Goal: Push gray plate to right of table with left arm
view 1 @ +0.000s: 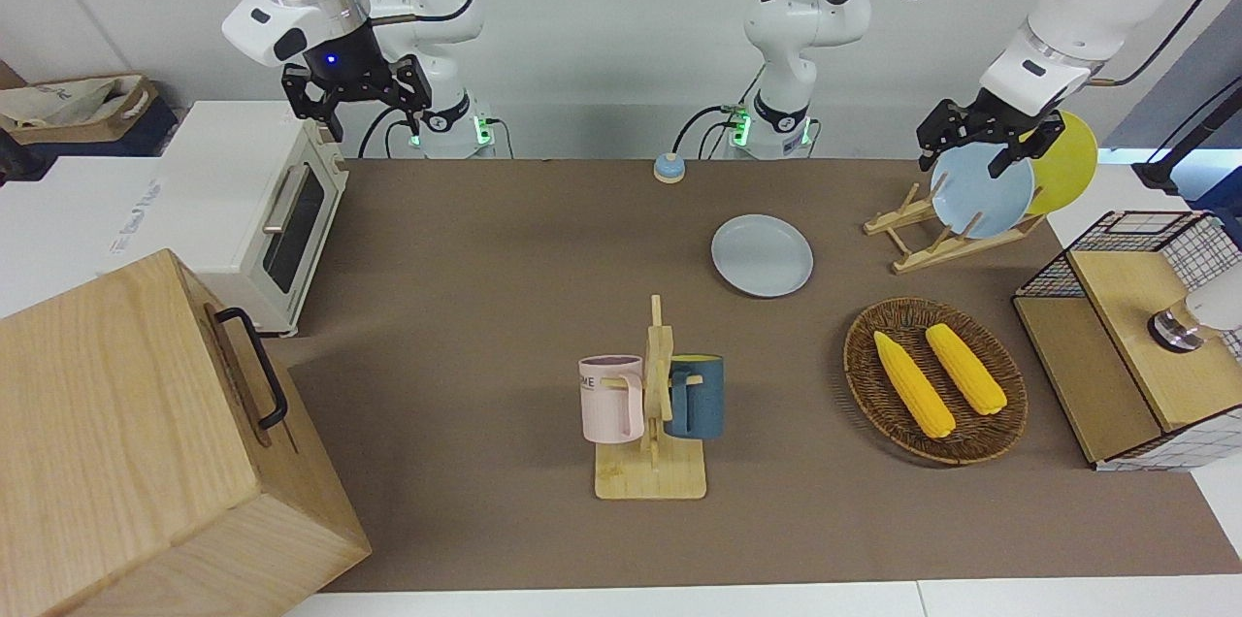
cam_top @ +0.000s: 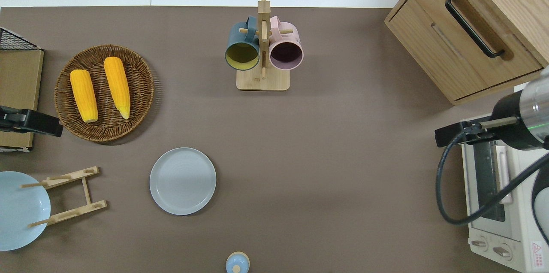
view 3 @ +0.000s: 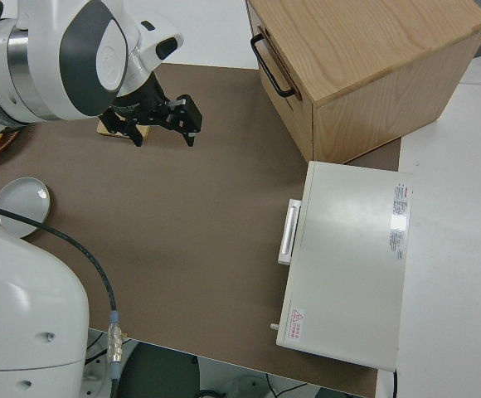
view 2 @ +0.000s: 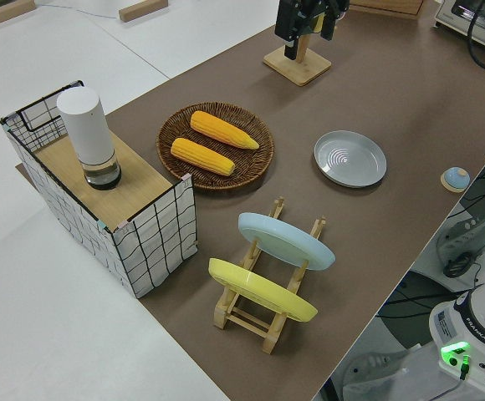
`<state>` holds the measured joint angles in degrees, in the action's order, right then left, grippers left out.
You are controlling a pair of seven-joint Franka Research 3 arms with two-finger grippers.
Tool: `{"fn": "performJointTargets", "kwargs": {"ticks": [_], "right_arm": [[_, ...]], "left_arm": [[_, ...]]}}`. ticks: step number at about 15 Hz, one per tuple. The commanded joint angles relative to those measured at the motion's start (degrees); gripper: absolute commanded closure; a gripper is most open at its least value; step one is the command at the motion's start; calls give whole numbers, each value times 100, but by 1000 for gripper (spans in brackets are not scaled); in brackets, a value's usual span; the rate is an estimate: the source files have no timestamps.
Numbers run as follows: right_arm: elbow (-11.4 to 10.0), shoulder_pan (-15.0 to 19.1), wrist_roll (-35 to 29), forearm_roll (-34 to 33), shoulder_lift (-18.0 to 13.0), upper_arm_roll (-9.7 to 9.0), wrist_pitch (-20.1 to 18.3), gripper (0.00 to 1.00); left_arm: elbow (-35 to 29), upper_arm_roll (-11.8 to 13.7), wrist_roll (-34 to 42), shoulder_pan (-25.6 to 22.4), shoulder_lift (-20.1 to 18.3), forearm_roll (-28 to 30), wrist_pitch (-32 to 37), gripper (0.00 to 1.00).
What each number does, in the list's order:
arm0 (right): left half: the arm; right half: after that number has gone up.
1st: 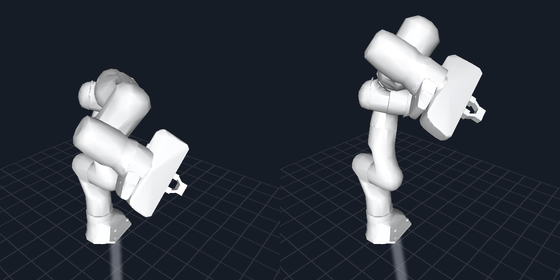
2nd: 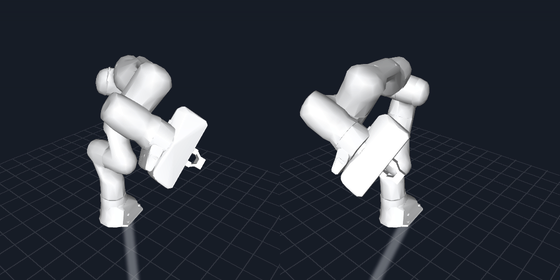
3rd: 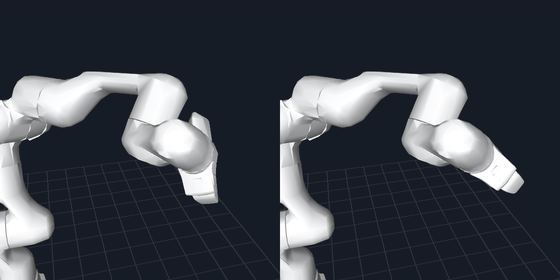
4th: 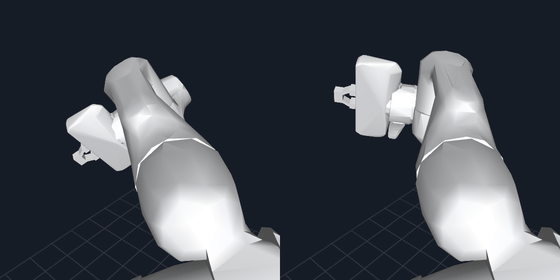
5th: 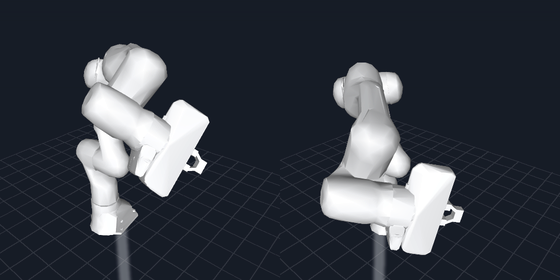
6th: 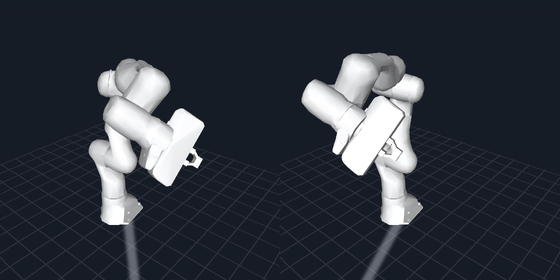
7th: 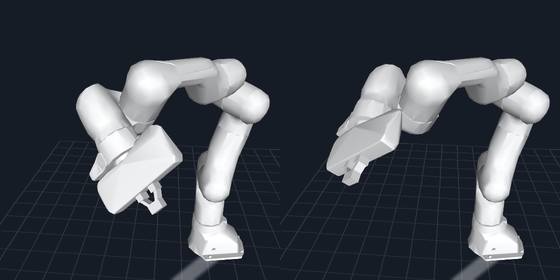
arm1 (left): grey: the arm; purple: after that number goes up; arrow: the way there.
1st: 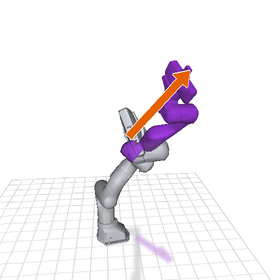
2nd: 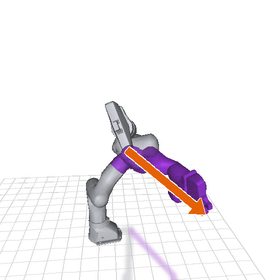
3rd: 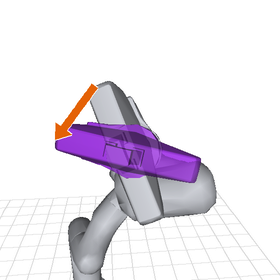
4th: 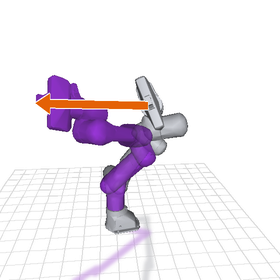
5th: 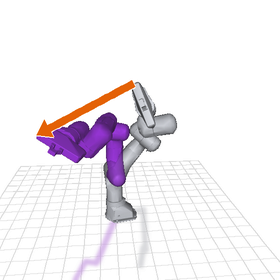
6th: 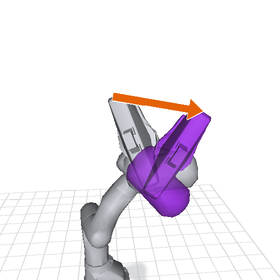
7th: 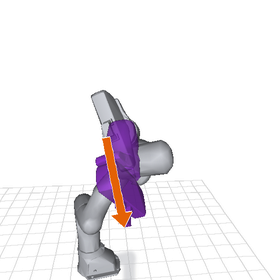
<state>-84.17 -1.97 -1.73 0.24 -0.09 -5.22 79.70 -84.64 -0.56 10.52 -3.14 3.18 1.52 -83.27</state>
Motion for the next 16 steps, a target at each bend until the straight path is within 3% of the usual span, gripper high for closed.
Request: {"fn": "performJointTargets", "kwargs": {"ticks": [1,7,11,16], "right_arm": [[-3,65,15,46,-43,-32,-69,17],[-3,65,15,46,-43,-32,-69,17],[-3,65,15,46,-43,-32,-69,17],[6,65,15,46,-43,-32,-69,17]], "left_arm": [[141,-32,-59,33,-53,41,145,2],[89,-50,-550,76,-116,76,250,5],[36,-50,-463,76,-168,76,391,9],[-753,-129,-410,112,-563,85,181,11]]}}
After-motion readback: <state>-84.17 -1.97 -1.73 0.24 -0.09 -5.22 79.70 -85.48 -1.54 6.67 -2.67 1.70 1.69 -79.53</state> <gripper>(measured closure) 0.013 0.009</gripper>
